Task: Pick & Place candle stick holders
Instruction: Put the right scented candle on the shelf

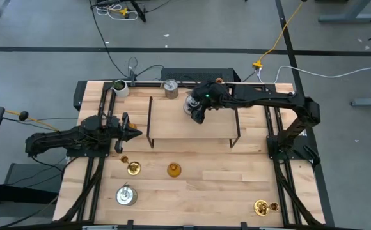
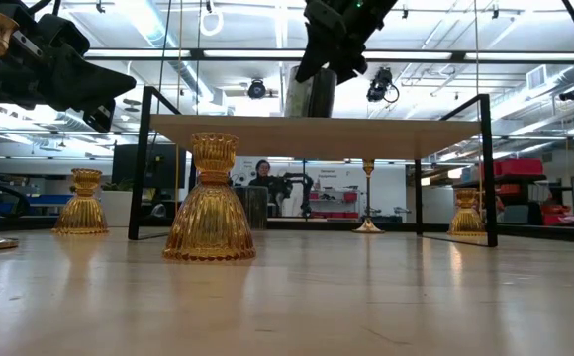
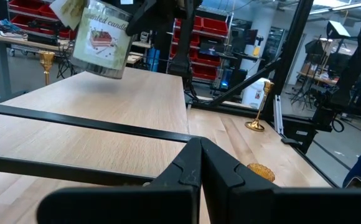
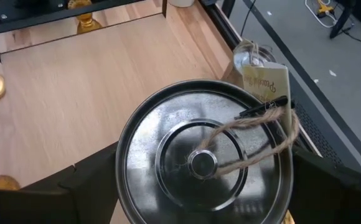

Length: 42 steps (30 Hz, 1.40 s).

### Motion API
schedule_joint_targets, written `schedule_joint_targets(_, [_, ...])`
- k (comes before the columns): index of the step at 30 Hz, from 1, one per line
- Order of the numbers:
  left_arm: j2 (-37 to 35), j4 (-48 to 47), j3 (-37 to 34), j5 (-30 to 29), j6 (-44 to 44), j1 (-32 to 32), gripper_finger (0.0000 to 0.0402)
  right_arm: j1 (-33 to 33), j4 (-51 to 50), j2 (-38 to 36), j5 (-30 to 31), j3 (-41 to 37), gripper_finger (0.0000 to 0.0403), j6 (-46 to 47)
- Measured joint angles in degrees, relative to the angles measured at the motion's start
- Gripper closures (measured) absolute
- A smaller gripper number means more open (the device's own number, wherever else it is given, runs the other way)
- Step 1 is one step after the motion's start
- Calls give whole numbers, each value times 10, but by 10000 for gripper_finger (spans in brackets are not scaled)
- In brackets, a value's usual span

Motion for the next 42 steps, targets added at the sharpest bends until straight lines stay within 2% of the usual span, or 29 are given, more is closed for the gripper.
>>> schedule_joint_targets(25, [0,0,0,0,0,0,394,-6,-51,-1,-4,0,37,32])
schedule_joint_targets(42, [0,0,0,0,0,0,394,-35,-54,-1,-15,0,37,65])
